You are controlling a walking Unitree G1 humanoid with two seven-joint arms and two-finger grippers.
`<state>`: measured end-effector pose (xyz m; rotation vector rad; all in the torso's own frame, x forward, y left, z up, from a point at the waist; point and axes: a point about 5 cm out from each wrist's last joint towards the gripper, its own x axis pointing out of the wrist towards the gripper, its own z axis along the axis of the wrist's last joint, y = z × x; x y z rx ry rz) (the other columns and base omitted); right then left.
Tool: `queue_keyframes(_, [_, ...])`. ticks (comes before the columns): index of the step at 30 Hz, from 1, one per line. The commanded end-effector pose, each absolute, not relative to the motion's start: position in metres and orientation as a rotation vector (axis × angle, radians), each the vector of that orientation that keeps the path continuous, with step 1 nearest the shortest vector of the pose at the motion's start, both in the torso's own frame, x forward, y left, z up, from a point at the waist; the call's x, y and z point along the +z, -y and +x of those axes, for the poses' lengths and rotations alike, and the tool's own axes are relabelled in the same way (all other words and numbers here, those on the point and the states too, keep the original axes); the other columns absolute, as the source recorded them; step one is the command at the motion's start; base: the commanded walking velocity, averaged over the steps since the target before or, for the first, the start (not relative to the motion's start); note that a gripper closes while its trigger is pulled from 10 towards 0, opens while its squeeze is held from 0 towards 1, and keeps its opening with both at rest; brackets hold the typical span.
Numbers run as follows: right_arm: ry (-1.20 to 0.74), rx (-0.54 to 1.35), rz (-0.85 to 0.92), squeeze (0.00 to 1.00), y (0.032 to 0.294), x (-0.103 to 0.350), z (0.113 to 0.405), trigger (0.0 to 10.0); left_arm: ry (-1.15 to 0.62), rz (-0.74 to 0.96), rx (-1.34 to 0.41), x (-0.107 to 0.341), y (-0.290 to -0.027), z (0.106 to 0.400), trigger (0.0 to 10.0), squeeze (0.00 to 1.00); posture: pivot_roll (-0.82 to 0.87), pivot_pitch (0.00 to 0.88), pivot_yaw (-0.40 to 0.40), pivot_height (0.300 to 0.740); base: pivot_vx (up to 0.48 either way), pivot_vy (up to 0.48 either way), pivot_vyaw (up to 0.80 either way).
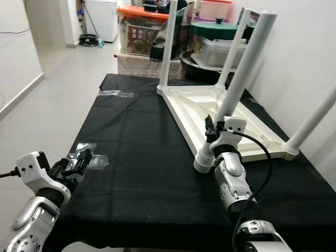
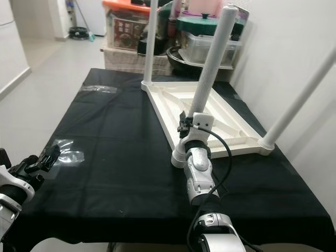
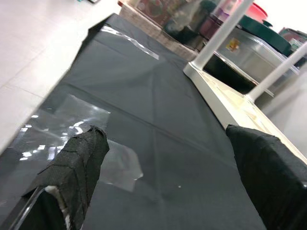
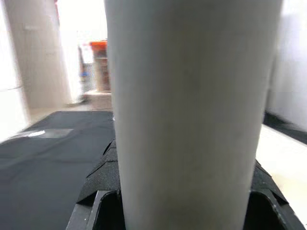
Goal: Building children table
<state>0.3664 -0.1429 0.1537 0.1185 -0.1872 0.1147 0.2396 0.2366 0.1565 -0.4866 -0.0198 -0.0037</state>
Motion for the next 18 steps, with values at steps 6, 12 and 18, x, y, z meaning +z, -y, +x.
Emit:
queue_keyframes(6, [-0.027, 0.506, 0.189, 0.0, 0.112, 0.122, 0.359, 10.0, 0.007, -0.493, -0.014, 0.154, -0.236, 0.241, 10.0, 0.0, 0.11, 0.0, -0.113, 0.74, 0.0, 0.0, 0.0])
queue_keyframes(12, [-0.053, 0.652, 0.198, 0.0, 0.103, 0.121, 0.358, 10.0, 0.005, -0.496, -0.01, 0.153, -0.237, 0.239, 10.0, 0.0, 0.12, 0.0, -0.121, 0.74, 0.0, 0.0, 0.0])
queue_keyframes(18, [-0.085, 0.507, 0.14, 0.0, 0.107, 0.115, 0.365, 10.0, 0.006, -0.494, -0.005, 0.153, -0.238, 0.238, 10.0, 0.0, 0.12, 0.0, -0.123, 0.74, 0.0, 0.0, 0.0])
